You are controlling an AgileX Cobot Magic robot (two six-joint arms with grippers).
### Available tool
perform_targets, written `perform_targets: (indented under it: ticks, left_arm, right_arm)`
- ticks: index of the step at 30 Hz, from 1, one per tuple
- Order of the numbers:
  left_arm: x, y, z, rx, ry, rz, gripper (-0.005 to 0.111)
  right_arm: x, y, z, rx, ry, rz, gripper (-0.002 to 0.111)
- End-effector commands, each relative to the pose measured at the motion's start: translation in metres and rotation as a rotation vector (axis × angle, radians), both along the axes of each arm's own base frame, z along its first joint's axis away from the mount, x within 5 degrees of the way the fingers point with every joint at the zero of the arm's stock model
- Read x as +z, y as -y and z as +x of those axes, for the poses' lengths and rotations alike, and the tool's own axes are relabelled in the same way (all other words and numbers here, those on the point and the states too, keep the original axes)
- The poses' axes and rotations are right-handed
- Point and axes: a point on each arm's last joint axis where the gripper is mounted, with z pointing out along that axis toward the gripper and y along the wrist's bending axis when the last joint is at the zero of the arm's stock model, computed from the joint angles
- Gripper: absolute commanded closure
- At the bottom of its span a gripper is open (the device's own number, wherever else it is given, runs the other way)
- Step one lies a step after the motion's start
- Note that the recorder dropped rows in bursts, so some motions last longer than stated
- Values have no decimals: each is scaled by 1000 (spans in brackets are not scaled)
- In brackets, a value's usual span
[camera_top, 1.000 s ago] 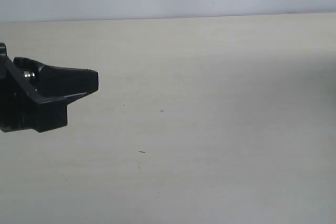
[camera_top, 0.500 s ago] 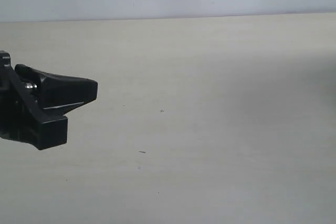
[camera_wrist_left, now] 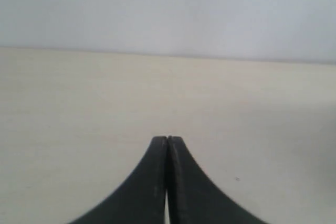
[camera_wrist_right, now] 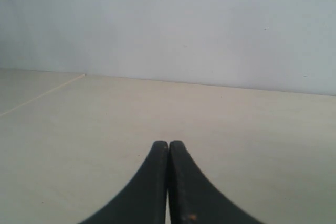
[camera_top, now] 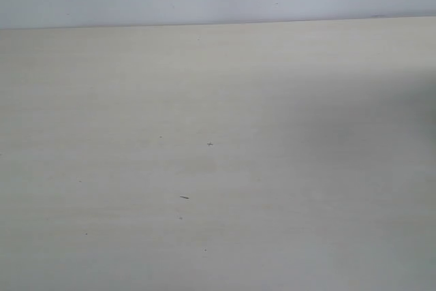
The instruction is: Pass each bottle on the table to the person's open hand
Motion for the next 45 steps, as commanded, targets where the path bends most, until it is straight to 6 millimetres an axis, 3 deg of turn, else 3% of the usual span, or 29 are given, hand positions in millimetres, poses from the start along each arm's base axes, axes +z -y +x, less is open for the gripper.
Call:
perform_targets:
  ticks: [1, 11, 45]
  left_arm:
    - [-16, -17, -19, 116, 97, -12, 107]
    - [-68, -30, -35, 252, 184, 3, 107]
    - [-70, -40, -42, 380, 206, 83, 107]
  right_arm:
    - [2, 0, -1, -3, 13, 5, 108]
    - [2, 0, -1, -3, 13, 5, 108]
    - [2, 0, -1, -3, 13, 5, 108]
